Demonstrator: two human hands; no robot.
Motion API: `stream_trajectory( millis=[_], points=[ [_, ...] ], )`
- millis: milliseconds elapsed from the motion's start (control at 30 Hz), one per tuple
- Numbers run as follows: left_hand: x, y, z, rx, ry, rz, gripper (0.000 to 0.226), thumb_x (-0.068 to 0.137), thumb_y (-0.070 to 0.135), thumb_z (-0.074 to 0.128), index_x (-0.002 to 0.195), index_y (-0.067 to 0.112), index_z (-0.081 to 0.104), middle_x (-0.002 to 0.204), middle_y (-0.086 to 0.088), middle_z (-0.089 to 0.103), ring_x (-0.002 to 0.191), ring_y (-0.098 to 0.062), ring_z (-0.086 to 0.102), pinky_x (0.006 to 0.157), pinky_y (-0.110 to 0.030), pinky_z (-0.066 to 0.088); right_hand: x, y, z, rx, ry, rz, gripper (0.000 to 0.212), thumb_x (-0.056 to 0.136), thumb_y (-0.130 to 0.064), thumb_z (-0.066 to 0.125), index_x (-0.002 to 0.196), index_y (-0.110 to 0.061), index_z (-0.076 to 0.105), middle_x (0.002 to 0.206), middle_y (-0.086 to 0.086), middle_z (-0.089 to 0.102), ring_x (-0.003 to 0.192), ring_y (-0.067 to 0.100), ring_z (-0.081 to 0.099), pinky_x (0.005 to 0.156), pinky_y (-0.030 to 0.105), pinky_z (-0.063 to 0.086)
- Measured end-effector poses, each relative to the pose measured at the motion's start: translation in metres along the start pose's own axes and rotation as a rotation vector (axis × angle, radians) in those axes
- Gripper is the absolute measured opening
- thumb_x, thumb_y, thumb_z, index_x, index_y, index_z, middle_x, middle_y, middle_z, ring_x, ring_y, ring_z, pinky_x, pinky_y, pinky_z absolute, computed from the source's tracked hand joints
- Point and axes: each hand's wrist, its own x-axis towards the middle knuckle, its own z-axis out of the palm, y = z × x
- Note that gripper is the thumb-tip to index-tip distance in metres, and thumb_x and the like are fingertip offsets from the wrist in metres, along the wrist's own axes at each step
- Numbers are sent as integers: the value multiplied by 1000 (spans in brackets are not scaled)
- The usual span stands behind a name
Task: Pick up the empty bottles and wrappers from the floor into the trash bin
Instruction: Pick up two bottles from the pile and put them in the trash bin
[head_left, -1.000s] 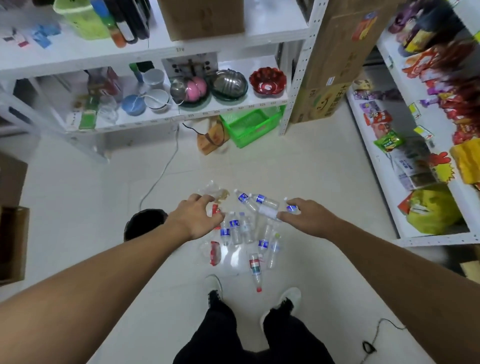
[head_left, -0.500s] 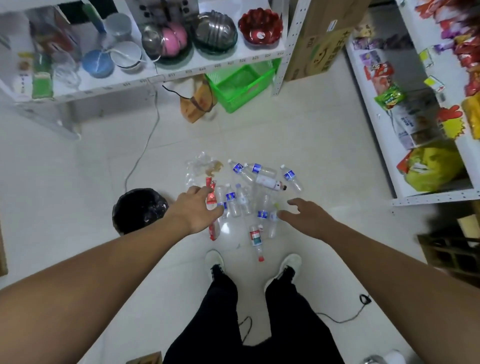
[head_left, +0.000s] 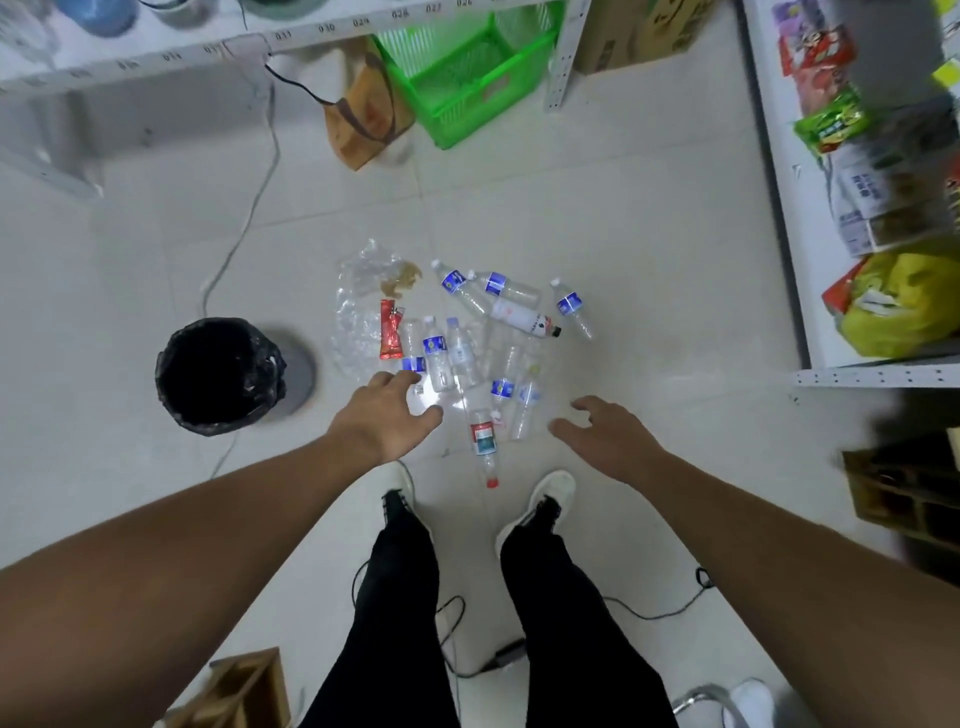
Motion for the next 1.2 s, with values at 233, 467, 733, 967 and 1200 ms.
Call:
stream_trajectory(
  millis=[233,467,733,967,1200],
  points=[
    [76,-9,87,42,-61,-2,81,91,71,55,162,36,37,169,0,36,148,-30,46,111,-50,47,89,32,49,22,-33,17,75,93,-63,66,159,-29,52,151,9,61,130,25,61,94,33,39],
    [171,-30,205,73,-86,18,99,82,87,53,163,35,29,160,-2,48,142,-32,53,103,-51,50,201,80,120,63,-13,42,83,90,-68,66,160,-29,48,156,10,58,138,28,59,95,36,40],
    [290,-61,362,-71,-61,-108,105,79,83,67,159,25,32,148,-8,52,135,-35,55,105,-51,50,338,148,206,127,68,78,89,86,-65,69,162,-25,45,157,10,58,141,31,57,108,41,45],
    [372,-79,464,-250,45,-247,97,76,82,73,144,20,41,131,-8,54,122,-34,61,103,-54,53,448,186,275,191,148,128,96,86,-67,73,164,-20,39,155,14,58,138,35,59,108,45,48],
    [418,-90,512,-431,129,-333,88,78,60,88,141,25,37,123,-2,52,113,-29,64,91,-44,55,519,187,309,368,267,211,83,83,-50,83,143,-13,40,137,15,66,123,38,67,94,38,52]
  ],
)
